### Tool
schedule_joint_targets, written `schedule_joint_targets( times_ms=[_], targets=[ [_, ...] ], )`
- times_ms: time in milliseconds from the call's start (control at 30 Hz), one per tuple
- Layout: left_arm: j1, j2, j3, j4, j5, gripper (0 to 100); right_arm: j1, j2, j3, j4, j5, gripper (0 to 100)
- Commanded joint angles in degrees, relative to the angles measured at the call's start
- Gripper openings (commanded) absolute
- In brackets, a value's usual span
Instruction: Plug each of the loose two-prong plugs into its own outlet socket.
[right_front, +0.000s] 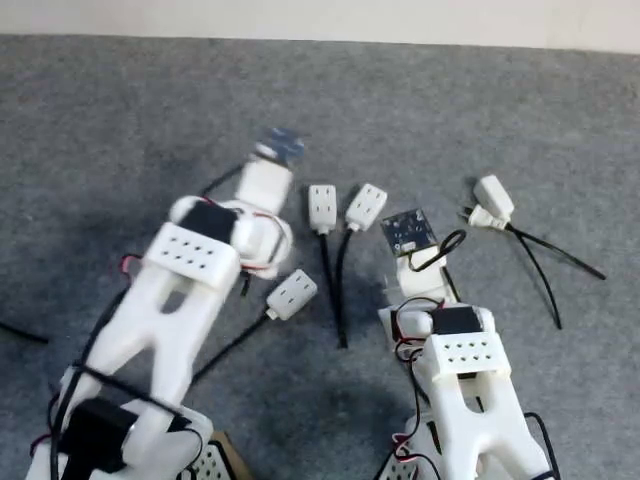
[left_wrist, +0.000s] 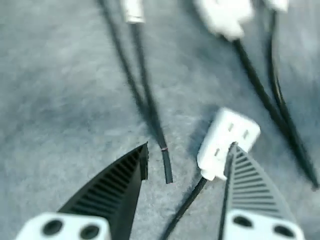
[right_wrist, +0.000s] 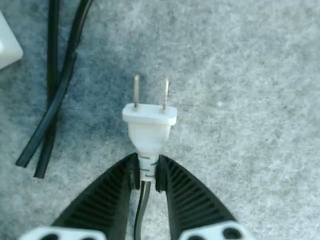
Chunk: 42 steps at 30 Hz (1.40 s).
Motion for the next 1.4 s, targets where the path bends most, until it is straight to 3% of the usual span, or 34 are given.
schedule_joint_targets(
  times_ms=[0,133,333,467,600,833,1100,1367],
  targets=[
    [-2.77,-5.23,-1.63,0.26,10.90,25,-5.23,-1.19,-1.63,-0.48,0.70,0.5],
    [-6.90,-14.55,3.82,-1.49,17.76,25,-12.26,0.48,-10.15,6.37,0.70,0.5],
    [-9.80,-36.18,24.66,-10.99,26.81,25,-19.74,11.74,-26.15,9.98,0.44,0.5],
    [-11.03,-49.19,35.74,-11.78,27.08,25,-28.00,17.01,-27.21,4.00,-2.90,0.5],
    [-16.04,-58.51,45.14,-13.01,26.99,25,-34.33,17.10,-16.40,-10.51,-4.75,0.5],
    [-15.96,-65.71,50.15,-14.07,25.41,35,-35.38,6.90,-8.75,-16.40,-7.47,0.5],
    [-9.89,-65.71,50.33,-13.10,25.14,36,-35.38,-8.40,2.68,-20.09,-7.65,0.5],
    [-7.69,-65.80,50.24,-11.96,25.05,36,-35.56,-8.13,2.59,-19.56,-7.65,0.5]
  ],
)
